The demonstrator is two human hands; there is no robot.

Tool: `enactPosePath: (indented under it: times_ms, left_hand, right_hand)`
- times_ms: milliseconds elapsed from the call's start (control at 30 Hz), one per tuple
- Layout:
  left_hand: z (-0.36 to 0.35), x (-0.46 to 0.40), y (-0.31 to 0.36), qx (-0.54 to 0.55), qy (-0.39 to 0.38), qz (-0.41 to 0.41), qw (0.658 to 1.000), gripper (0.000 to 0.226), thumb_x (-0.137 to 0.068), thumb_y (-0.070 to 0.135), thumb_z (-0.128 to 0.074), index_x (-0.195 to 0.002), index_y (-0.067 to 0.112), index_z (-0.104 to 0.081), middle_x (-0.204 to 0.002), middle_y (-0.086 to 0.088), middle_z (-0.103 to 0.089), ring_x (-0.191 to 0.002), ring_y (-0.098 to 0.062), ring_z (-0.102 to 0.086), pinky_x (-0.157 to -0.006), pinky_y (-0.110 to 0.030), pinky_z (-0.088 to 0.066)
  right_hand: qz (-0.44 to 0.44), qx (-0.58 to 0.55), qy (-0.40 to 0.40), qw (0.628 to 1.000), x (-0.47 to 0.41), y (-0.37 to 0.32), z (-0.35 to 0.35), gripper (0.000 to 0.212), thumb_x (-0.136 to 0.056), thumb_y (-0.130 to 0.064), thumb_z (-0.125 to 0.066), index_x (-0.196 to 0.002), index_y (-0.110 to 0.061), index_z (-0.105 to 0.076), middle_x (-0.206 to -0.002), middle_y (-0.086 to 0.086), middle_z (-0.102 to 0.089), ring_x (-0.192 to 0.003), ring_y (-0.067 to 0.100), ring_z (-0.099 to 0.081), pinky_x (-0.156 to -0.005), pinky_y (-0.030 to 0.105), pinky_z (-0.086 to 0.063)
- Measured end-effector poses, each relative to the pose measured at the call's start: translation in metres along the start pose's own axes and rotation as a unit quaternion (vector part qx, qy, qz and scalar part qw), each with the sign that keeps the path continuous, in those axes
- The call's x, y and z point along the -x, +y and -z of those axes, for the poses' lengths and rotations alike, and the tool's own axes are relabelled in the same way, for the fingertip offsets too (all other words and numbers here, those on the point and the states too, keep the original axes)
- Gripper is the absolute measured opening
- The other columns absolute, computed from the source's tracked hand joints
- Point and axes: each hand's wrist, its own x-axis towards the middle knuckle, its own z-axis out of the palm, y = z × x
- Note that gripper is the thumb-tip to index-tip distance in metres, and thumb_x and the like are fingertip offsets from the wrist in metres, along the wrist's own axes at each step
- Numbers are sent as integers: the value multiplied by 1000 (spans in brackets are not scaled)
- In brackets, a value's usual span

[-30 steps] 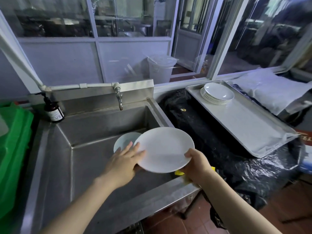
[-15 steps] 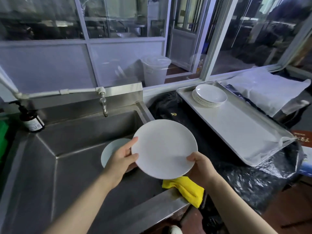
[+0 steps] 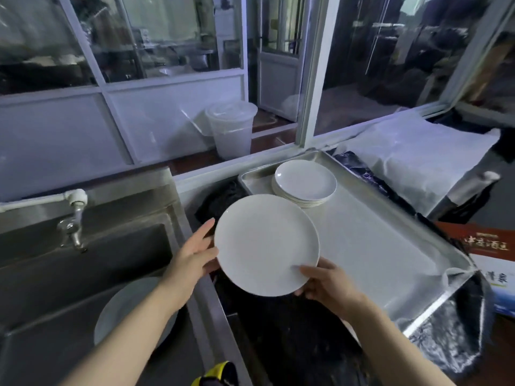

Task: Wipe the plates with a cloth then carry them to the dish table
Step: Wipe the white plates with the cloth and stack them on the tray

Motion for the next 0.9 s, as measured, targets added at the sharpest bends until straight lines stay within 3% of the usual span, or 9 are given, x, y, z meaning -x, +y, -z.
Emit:
enactPosePath:
  times_ms: [167,300,900]
  left_hand:
    - [-23,-44,18,27,52,-2,998,40,-100,7,-45,-131,33,-50,-123,5,-64,-110,-16,-64,-89,-34,-50]
    - [-26,-65,21,53,100,28,993,29,-100,12,-47,-125,24,-56,-110,3,-72,-104,-17,-66,-84,-34,-51]
    - [-15,-84,2,69,161,102,979,30,-99,6,-48,-123,18,-61,-111,-4,-72,-105,-22,-67,-87,-37,-51]
  right_hand:
    - [30,-75,85,993,-41,-27,50,11,-89,-3,-54,-100,-3,-58,-67,11,-64,-51,21,-59,-44,24,-38]
    - [29,-134,135,981,-83,-52,74,5,-92,-4,-52,-96,-5,-55,-59,5,-64,-42,16,-55,-37,20,-35]
    - [-43,-126,175,975,-206,-99,94,29,-98,-11,-42,-126,-2,-44,-78,16,-70,-39,8,-46,-35,16,-27]
